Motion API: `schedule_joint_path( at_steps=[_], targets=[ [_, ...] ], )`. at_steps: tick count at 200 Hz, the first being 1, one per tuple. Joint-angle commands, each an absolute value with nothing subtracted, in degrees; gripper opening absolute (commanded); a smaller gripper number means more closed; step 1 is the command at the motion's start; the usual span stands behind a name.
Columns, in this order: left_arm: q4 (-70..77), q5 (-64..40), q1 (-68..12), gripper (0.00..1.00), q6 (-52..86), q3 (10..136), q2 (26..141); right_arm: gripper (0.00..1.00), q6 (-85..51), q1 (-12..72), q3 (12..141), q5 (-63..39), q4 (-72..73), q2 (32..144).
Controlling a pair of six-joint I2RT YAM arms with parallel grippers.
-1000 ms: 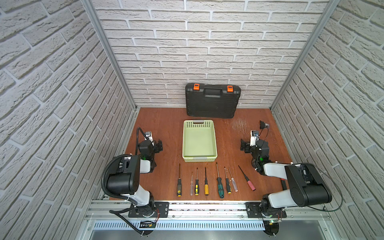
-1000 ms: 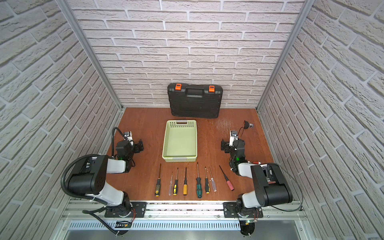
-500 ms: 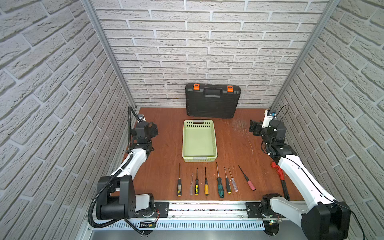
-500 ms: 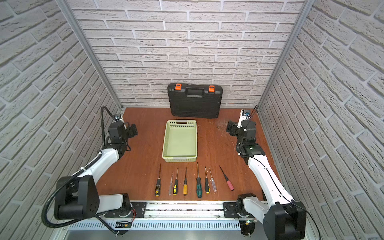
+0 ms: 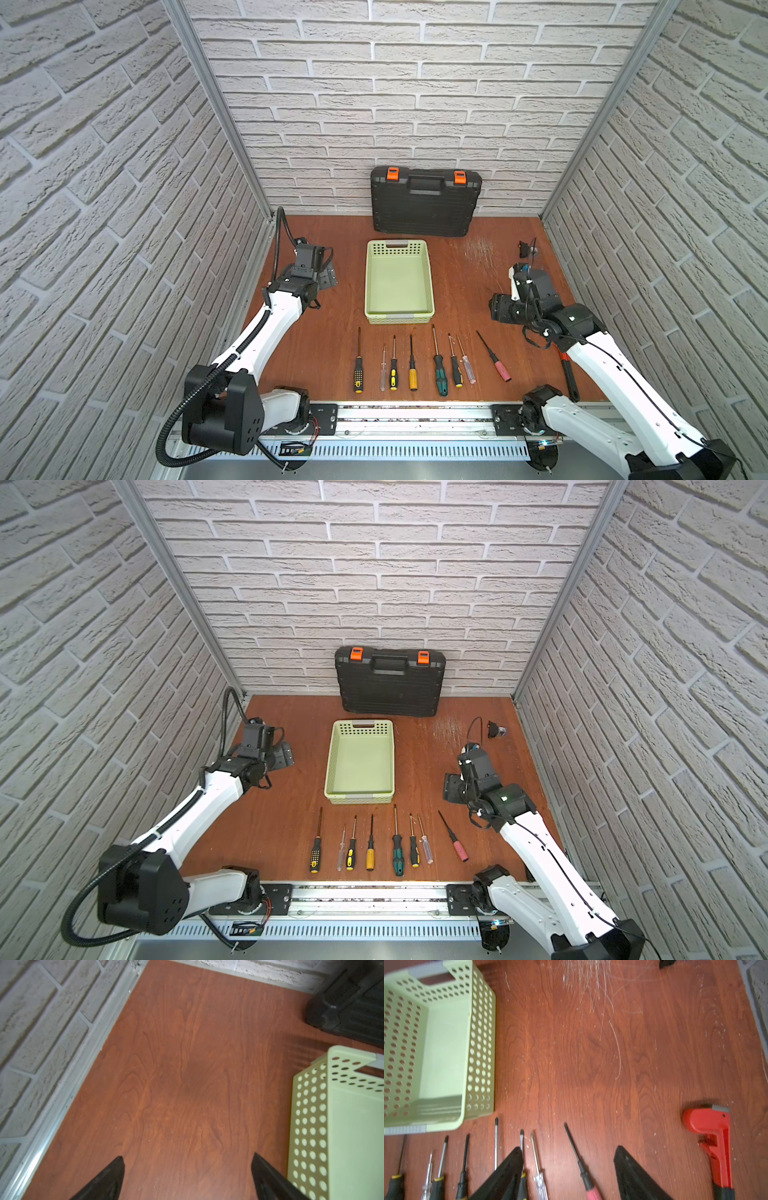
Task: Put the screwdriver in the bin
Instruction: Pick up the screwdriver from the bottom-right of the table.
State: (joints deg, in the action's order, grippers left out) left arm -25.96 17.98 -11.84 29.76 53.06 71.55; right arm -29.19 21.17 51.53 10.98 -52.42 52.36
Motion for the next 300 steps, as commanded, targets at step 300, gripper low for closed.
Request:
schedule_joint_path(
  at_steps=[300],
  targets=[
    [-22.5, 5.5, -9.6, 0.96, 32.7, 49.0, 62.4, 0.72, -39.2, 23.3, 37.9, -2.1, -53.6, 74.2]
  ],
)
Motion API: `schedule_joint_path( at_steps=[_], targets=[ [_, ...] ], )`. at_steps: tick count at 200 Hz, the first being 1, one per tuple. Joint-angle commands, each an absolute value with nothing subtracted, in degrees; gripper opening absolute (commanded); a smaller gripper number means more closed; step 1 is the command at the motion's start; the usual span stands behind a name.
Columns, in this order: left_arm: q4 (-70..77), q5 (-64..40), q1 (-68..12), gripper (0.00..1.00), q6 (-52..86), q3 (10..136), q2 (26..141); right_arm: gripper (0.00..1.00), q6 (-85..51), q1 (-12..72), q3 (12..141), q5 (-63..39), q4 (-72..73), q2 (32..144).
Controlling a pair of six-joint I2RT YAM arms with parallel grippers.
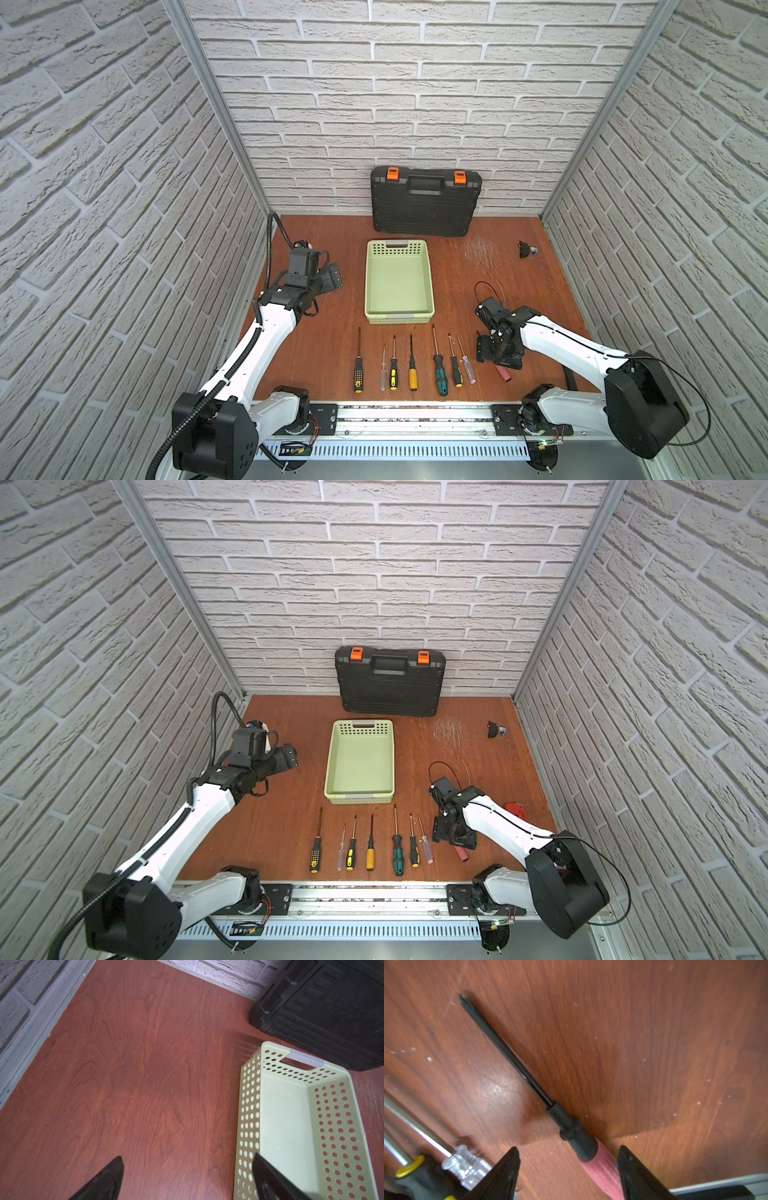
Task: Put the screwdriver in the bin
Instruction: Pick up the screwdriver from the bottom-right of the table.
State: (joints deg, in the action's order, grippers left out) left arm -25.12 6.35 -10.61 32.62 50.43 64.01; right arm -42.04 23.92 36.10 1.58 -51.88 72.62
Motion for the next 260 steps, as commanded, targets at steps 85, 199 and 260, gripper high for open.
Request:
schedule_joint_path(
  at_steps=[85, 199, 260],
  targets=[
    [-22.2, 5.1, -8.1, 0.96, 32.6, 48.5, 60.3, 0.65, -39.5, 23.4, 39.0, -5.3, -55.1, 77.8],
    [-23.4, 6.3, -8.2, 0.96, 31.2, 49.5, 58.3, 0.49, -40.2, 26.4, 41.9, -2.9, -55.5, 81.4],
    [-23.6, 7.0, -7.6, 0.96, 30.8, 49.6, 57.9, 0.56, -39.3, 27.1, 41.0, -4.0, -57.2, 81.6]
  ],
)
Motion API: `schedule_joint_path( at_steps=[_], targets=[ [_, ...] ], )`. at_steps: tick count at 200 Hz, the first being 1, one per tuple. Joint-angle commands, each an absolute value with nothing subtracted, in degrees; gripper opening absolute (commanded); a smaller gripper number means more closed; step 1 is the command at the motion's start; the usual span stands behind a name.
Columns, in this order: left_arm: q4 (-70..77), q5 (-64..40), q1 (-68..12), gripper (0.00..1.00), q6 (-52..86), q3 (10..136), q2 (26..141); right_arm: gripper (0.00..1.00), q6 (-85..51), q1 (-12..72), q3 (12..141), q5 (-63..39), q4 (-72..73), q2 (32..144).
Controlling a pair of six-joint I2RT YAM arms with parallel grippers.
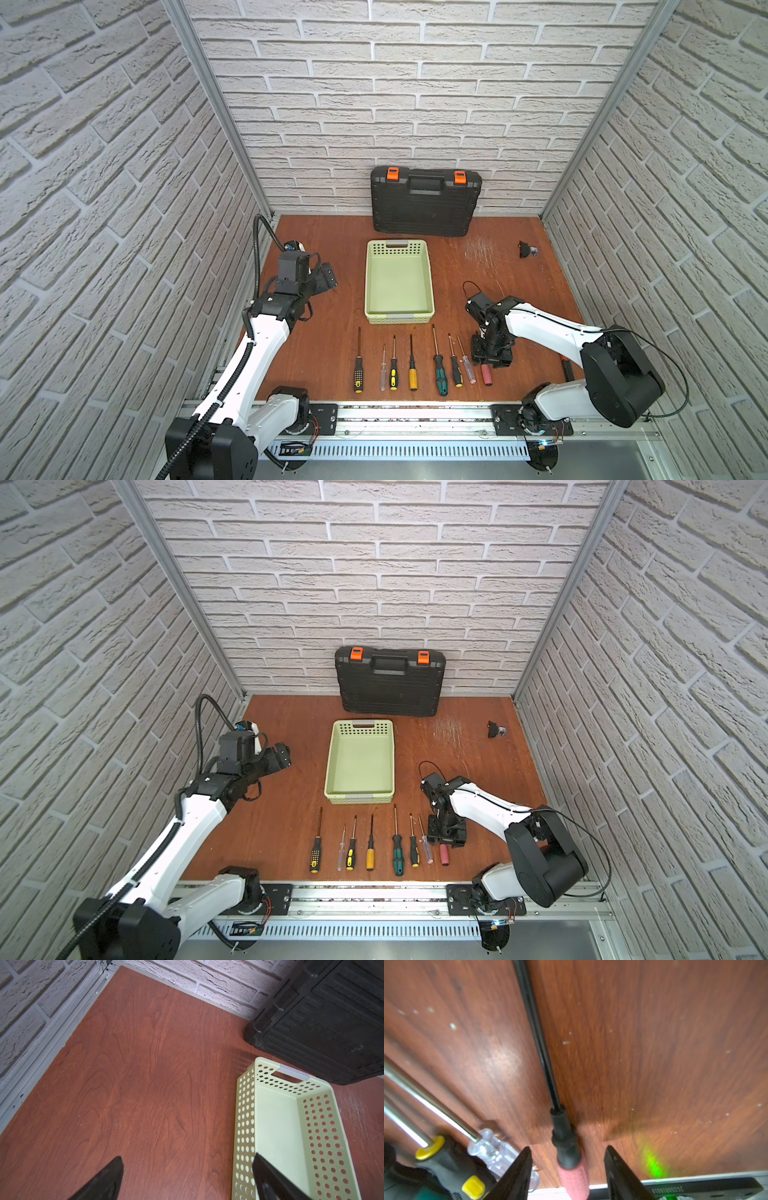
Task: Put the screwdriver in the bin
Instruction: Pick up the screwdriver from the bottom-right of the table.
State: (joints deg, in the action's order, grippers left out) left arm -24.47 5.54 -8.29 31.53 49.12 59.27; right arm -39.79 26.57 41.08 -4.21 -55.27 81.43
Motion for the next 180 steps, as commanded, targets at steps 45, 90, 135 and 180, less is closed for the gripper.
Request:
schedule_joint_path(
  at_steps=[45, 90, 135, 180],
  targets=[
    [-23.2, 8.2, -7.5, 0.97, 30.6, 49.0, 56.6, 0.32, -38.8, 27.2, 42.5, -3.7, -57.0, 83.4],
    [-23.3, 8.3, -7.5, 0.97, 30.5, 49.1, 56.5, 0.06, -39.1, 27.7, 42.4, -3.1, -56.7, 82.9],
    [-23.4, 8.7, -7.4, 0.97, 30.3, 49.4, 56.6, 0.06, -40.2, 27.9, 41.3, -2.3, -55.7, 79.1],
    [-24.4, 7.1, -6.9, 0.97, 31.6, 49.8, 57.2, 0.05, -39.7, 28.2, 48.1, 1.8, -62.1, 72.5]
  ],
)
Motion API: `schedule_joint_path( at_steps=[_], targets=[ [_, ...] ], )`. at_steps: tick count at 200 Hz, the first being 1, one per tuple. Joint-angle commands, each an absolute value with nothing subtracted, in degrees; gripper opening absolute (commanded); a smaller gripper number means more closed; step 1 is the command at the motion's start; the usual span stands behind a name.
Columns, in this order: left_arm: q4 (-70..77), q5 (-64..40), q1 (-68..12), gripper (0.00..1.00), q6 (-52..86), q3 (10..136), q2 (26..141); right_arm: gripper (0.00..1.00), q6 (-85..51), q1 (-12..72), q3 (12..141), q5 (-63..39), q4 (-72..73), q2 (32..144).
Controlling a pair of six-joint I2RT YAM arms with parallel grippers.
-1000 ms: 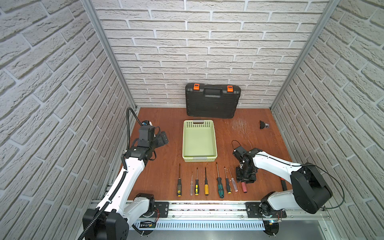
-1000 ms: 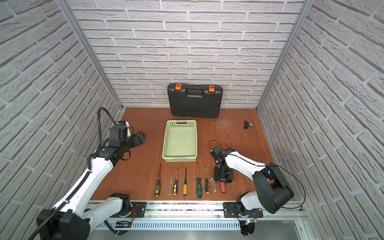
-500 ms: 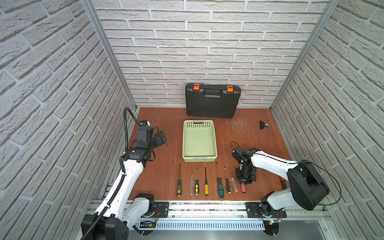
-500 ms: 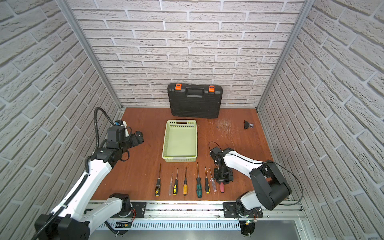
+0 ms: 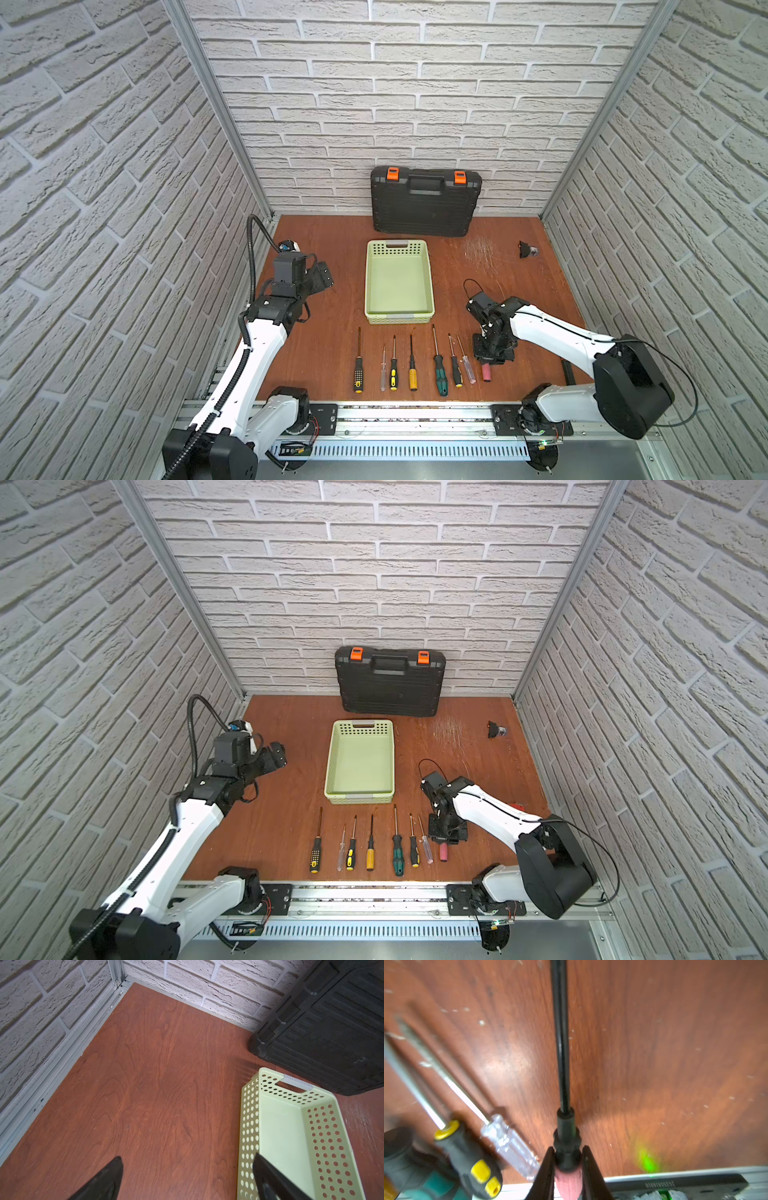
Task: Put the screwdriver in the bin
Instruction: Pick up the screwdriver from the bottom-right of the table, then place the screwdriver into the bin.
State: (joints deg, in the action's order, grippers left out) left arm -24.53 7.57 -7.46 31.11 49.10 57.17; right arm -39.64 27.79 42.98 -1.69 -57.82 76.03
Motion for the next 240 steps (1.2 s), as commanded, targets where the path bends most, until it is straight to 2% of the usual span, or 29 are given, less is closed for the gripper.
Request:
schedule_joint_path(
  at_steps=[1, 34, 61, 82, 106, 150, 186, 240],
  targets=[
    [-24.5, 7.0, -6.9, 0.97, 31.6, 49.8, 57.2, 0.05, -39.6, 28.2, 48.4, 1.8, -62.2, 72.4],
    [-27.2, 5.0, -6.9, 0.96, 33.7, 50.8, 58.6, 0.05, -36.1, 28.2, 63.5, 1.2, -67.7, 72.9],
    [-29.2, -1.8, -4.9, 0.96, 38.3, 51.5, 61.5, 0.05, -33.3, 28.2, 74.0, -4.9, -62.7, 76.8],
    [-31.9, -3.2, -4.8, 0.94, 39.7, 52.2, 62.9, 0.06, -32.4, 28.9, 80.8, -11.2, -58.4, 84.4],
    [-34.4, -5.0, -4.8, 0.95, 40.3, 52.4, 62.9, 0.06, -30.4, 32.8, 90.1, -9.4, -56.3, 93.6],
    [-37.7, -7.9, -5.1, 0.94, 41.5, 52.4, 62.2, 0.06, -29.0, 35.1, 103.8, -12.3, -53.4, 110.0],
    [-37.4, -8.2, -5.3, 0.94, 41.5, 51.8, 61.5, 0.06, -29.3, 35.2, 108.5, -11.6, -52.8, 119.0],
    [-38.1, -7.9, -5.3, 0.93, 40.4, 52.3, 62.9, 0.06, -31.5, 35.0, 110.8, -11.3, -50.9, 125.3]
  ],
)
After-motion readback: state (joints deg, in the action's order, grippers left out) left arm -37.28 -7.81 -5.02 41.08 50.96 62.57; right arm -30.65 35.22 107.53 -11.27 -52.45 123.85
